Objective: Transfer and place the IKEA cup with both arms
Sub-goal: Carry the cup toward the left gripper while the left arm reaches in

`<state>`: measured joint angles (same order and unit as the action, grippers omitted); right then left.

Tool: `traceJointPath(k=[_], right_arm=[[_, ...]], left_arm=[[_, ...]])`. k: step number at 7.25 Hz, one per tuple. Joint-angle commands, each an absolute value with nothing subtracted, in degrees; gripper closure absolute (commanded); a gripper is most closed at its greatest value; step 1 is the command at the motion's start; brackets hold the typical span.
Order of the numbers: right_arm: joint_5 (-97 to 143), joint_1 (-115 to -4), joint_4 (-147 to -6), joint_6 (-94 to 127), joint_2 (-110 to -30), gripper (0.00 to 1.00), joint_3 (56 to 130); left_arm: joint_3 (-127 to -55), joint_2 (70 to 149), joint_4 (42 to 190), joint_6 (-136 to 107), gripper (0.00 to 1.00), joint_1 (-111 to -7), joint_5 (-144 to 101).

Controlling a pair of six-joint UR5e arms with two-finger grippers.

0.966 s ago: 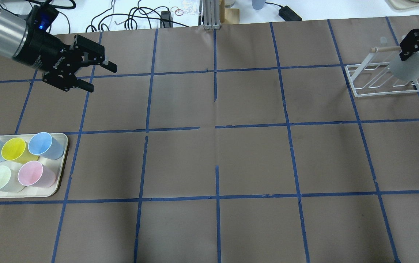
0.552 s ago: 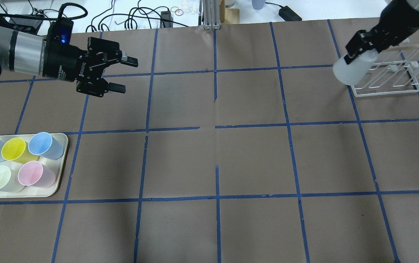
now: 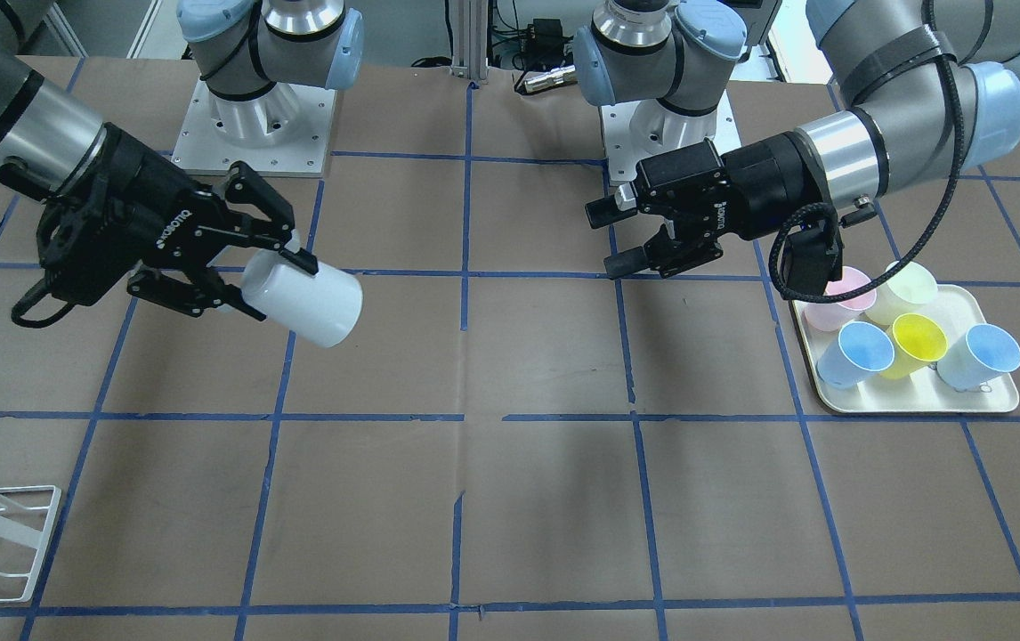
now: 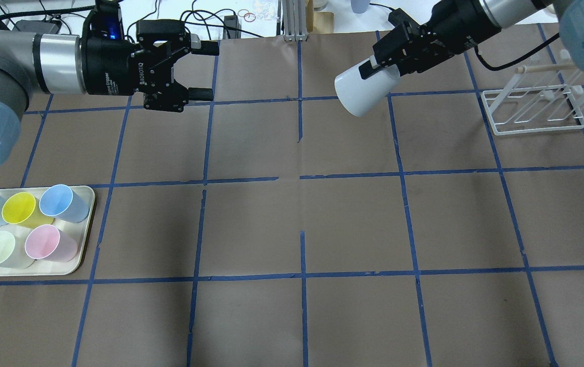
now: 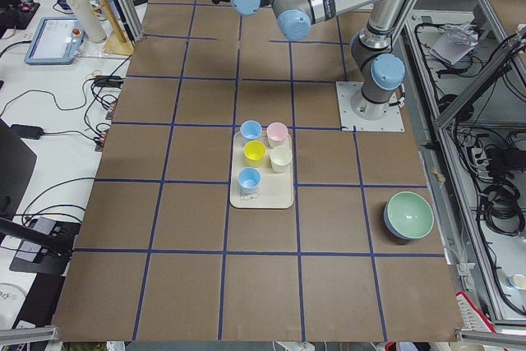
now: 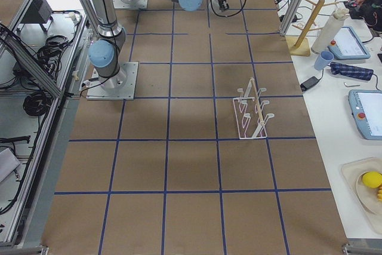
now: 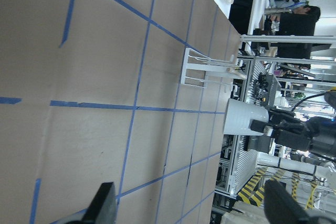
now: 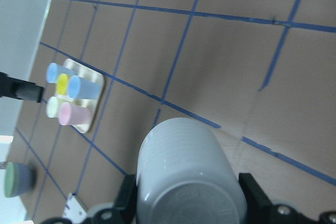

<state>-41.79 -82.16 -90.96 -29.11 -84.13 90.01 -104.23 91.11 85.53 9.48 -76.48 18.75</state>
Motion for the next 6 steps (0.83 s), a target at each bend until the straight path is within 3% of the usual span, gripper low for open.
traceJointPath(k=[1,3,6], right_arm=[[-23.73,-81.74,-83.01,-29.09,-83.67,0.96,90.35],[-11.92,-80.52,-74.31,-29.70,-82.71,0.97,91.22],[-3.43,-80.77,-73.65,-30.14,-82.53,0.97,98.16]], left_arm=[[-104.50,91.06,85.34,9.23,0.00,-77.69,15.57],[-104.59,91.15,85.43,9.05,0.00,-79.27,11.01],[-103.63,91.23,85.17,8.53,0.00,-81.47,6.51]])
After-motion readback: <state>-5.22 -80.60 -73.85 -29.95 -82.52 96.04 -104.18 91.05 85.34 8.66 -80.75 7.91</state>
